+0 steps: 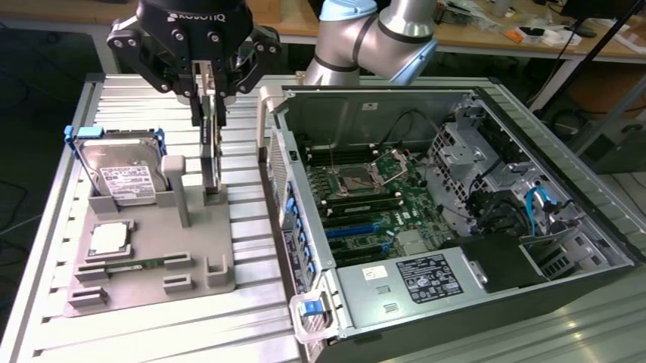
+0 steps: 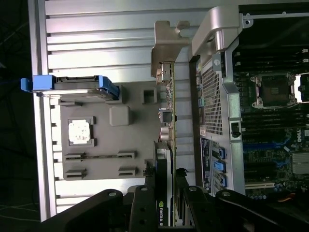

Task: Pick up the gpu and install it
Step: 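Pick up the gpu and move the gpu toward the slot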

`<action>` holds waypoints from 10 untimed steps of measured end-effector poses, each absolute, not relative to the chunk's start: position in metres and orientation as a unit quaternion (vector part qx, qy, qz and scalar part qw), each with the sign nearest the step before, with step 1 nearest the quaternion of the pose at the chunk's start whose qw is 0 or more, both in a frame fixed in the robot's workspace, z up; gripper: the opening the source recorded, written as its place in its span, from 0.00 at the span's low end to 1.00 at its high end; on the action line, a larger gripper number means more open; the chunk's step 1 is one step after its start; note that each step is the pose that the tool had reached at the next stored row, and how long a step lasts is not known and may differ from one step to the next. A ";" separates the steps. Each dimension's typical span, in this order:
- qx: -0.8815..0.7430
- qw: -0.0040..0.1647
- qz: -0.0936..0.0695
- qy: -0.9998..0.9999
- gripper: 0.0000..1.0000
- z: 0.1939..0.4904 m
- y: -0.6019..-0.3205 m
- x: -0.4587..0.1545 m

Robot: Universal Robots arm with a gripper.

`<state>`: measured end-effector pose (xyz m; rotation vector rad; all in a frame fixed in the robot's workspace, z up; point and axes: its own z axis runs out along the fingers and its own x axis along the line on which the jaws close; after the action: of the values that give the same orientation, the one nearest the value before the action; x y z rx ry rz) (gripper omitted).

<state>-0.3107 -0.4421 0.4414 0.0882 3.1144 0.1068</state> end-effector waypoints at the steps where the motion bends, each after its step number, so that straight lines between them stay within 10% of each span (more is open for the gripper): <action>1: 0.028 0.012 0.034 0.999 0.27 0.441 -0.442 -0.311; 10: 0.028 0.012 0.034 0.999 0.27 0.441 -0.442 -0.309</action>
<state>-0.3090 -0.4421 0.4414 0.0882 3.1144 0.1067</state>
